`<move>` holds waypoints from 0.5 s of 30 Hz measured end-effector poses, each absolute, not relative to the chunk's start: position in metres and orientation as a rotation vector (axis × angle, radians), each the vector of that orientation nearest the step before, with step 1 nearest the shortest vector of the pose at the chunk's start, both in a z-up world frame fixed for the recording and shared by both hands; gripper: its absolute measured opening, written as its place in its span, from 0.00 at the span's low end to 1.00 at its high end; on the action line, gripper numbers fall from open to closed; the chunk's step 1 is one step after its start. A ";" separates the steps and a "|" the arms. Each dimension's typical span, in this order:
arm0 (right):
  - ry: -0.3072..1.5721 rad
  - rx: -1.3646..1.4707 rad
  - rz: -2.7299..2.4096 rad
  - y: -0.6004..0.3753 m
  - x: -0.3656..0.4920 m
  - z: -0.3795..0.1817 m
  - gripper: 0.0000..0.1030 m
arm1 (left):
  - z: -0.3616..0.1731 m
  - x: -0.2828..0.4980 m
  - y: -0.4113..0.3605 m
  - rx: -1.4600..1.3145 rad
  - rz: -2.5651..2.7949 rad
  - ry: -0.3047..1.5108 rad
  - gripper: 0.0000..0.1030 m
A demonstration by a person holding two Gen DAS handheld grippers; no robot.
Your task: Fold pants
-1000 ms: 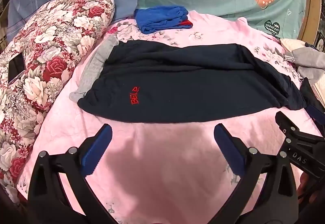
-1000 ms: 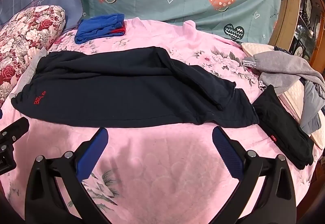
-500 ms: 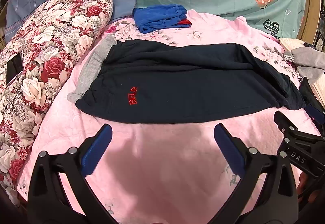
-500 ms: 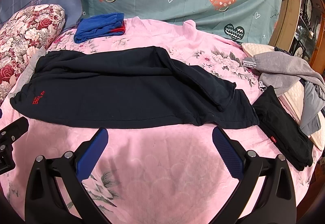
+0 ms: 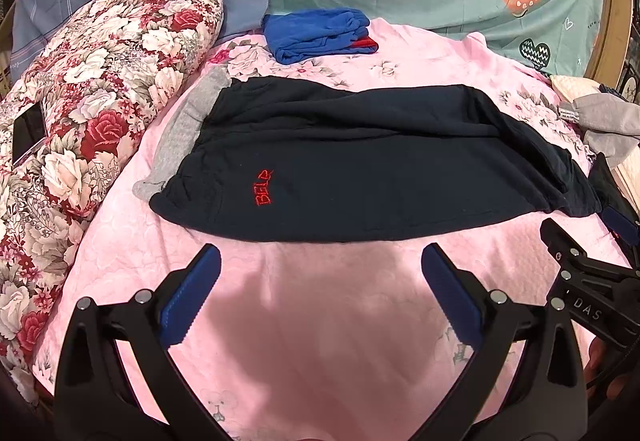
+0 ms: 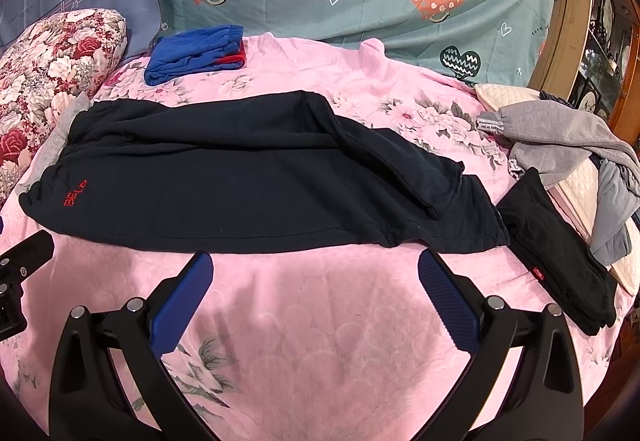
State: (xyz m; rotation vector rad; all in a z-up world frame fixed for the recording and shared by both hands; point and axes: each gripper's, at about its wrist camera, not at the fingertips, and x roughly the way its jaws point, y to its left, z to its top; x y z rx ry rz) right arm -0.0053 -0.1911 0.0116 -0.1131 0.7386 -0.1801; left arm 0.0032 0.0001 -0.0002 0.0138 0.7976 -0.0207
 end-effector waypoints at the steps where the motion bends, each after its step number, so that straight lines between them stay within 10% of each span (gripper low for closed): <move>1: 0.739 -0.112 -0.180 -0.192 -0.006 0.011 0.99 | -0.001 0.003 0.000 0.011 -0.021 0.800 0.98; 15: 0.743 -0.105 -0.175 -0.192 -0.006 0.008 0.99 | -0.001 0.003 0.003 -0.011 -0.027 0.796 0.98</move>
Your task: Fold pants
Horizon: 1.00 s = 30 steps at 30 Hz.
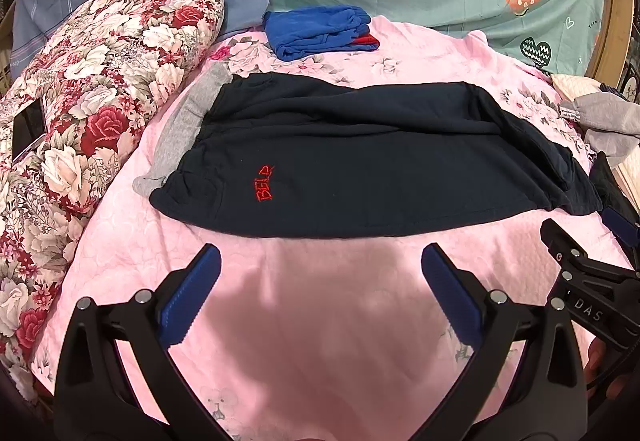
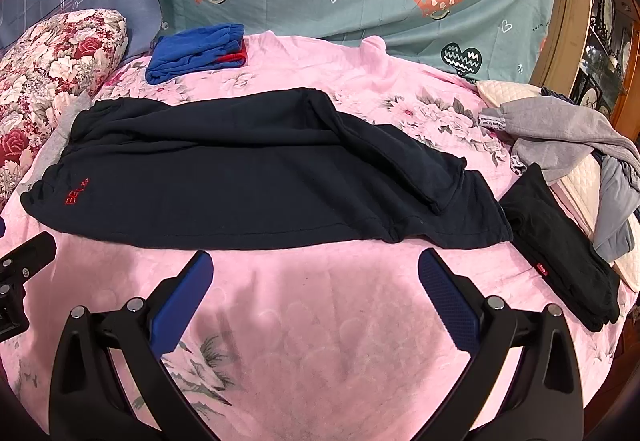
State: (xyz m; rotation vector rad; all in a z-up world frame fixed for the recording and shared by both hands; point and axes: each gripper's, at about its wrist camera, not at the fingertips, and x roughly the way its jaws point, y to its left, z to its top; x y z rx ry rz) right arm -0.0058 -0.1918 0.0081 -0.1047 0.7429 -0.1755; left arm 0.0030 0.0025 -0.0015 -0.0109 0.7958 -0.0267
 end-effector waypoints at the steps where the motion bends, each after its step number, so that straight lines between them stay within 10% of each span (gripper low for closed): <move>1: 0.742 -0.105 -0.175 -0.191 -0.006 0.008 0.99 | -0.002 0.003 0.002 -0.005 -0.024 0.799 0.98; 30: 0.836 0.059 -0.363 -0.290 0.020 -0.008 0.99 | -0.038 0.082 0.143 -0.317 0.125 1.018 0.96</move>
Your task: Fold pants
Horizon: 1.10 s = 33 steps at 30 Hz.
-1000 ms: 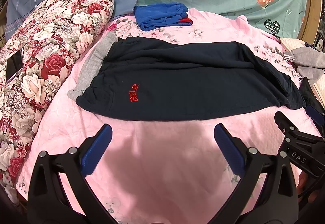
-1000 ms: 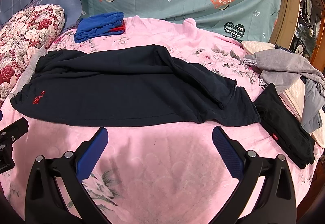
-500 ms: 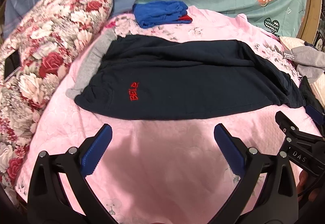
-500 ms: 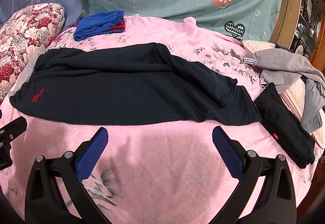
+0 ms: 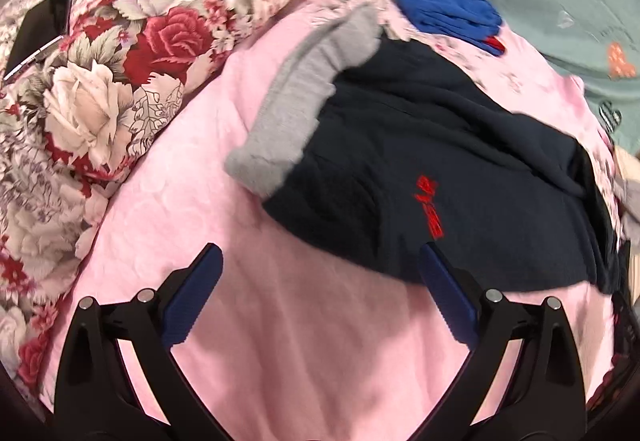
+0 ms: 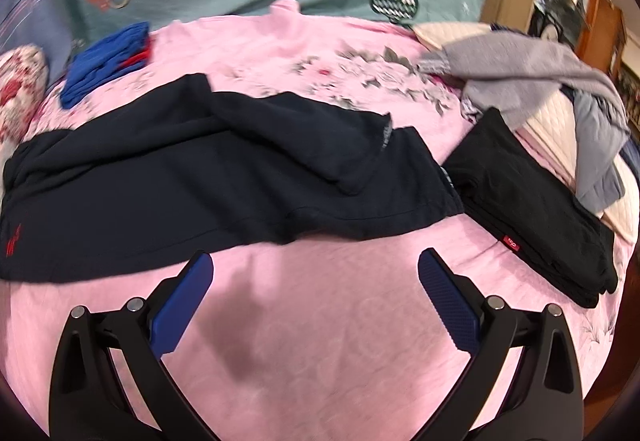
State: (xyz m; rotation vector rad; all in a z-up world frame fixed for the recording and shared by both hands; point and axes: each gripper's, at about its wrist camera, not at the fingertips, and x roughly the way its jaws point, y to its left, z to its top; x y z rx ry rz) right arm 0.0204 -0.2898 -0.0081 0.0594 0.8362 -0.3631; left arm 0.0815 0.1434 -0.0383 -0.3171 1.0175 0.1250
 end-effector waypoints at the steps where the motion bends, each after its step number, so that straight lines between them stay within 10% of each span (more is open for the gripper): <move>1: 0.845 0.075 -0.364 -0.294 0.023 -0.008 0.99 | -0.040 0.088 0.145 -0.332 0.125 1.037 0.96; 8: 0.856 0.091 -0.334 -0.293 0.042 -0.001 0.99 | -0.060 0.128 0.140 -0.434 0.085 1.140 0.78; 12: 0.866 0.067 -0.330 -0.297 0.045 0.000 0.99 | -0.055 0.140 0.136 -0.445 0.067 1.115 0.12; 25: 0.941 -0.208 -0.253 -0.332 0.099 -0.017 0.97 | -0.024 0.115 0.132 -0.390 0.155 0.972 0.07; 27: 0.990 -0.278 -0.229 -0.325 0.119 -0.030 0.83 | -0.025 0.116 0.135 -0.398 0.156 0.975 0.07; 28: 1.021 -0.294 -0.223 -0.325 0.128 -0.036 0.54 | -0.026 0.119 0.136 -0.405 0.156 0.983 0.07; 29: 1.063 -0.311 -0.208 -0.327 0.138 -0.040 0.04 | -0.026 0.119 0.136 -0.402 0.159 0.985 0.07; 33: 1.047 -0.190 -0.198 -0.358 0.173 -0.004 0.04 | -0.029 0.119 0.137 -0.384 0.165 0.992 0.07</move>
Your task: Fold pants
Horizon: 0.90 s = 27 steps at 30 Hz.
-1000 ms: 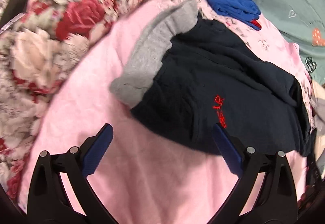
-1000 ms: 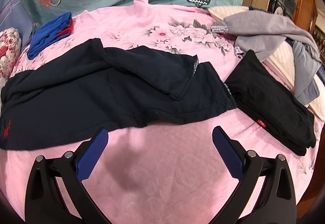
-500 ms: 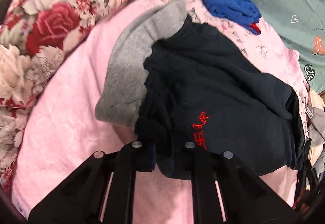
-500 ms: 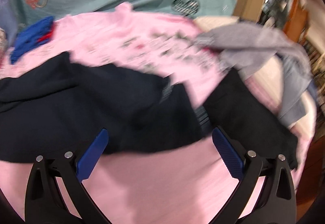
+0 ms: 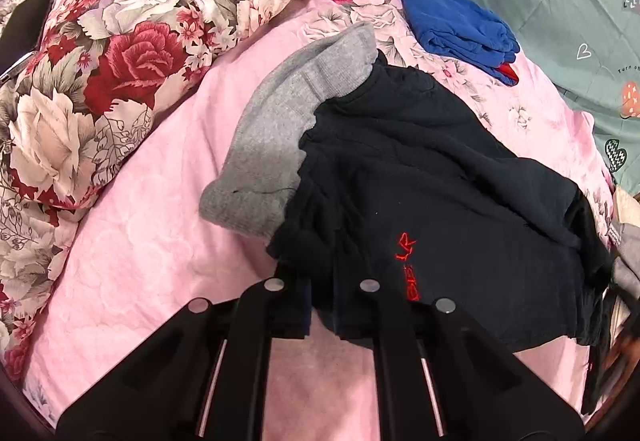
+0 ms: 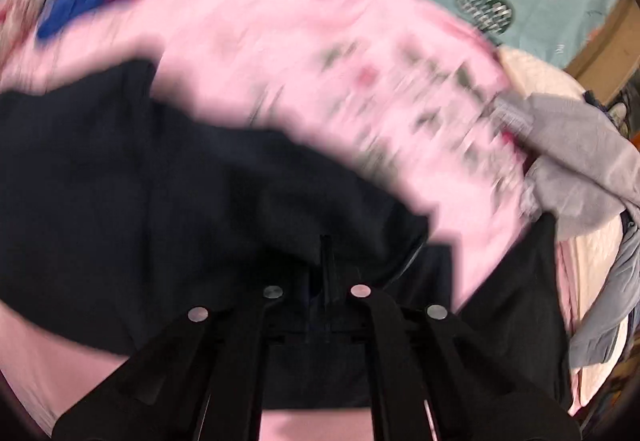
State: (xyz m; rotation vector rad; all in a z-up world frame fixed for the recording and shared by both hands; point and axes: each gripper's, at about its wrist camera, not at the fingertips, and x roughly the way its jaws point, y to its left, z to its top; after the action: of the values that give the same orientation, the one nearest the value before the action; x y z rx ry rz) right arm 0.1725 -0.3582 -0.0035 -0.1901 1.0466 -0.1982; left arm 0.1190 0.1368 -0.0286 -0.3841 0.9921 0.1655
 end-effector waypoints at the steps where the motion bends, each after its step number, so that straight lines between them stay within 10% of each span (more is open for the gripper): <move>1: 0.999 -0.143 -0.239 -0.374 0.191 0.018 0.04 | -0.031 0.120 0.136 -0.379 0.173 1.000 0.07; 3: 0.907 -0.026 -0.326 -0.404 0.223 0.045 0.06 | -0.033 0.123 0.133 -0.369 0.182 1.007 0.07; 4: 0.857 0.023 -0.363 -0.416 0.236 0.053 0.27 | -0.034 0.124 0.131 -0.355 0.189 1.013 0.07; 5: 0.816 0.045 -0.426 -0.427 0.246 0.057 0.74 | -0.035 0.125 0.129 -0.341 0.196 1.019 0.07; 7: 0.781 -0.037 -0.712 -0.440 0.260 0.056 0.95 | -0.033 0.121 0.128 -0.320 0.185 1.008 0.13; 16: 0.968 -0.053 -0.481 -0.434 0.143 0.021 0.95 | -0.041 0.106 0.141 -0.364 0.118 1.012 0.58; 22: 0.988 0.266 -0.369 -0.439 0.037 -0.012 0.91 | -0.043 0.107 0.145 -0.404 0.108 1.030 0.70; 27: 1.027 0.573 -0.211 -0.433 0.028 -0.035 0.66 | -0.046 0.099 0.157 -0.512 0.103 1.037 0.72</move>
State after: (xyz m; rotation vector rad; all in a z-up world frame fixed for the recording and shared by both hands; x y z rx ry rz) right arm 0.0284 -0.4327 -0.0350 0.5731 1.0270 -0.2114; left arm 0.0991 0.1569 -0.0463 -0.5115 1.0373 0.1029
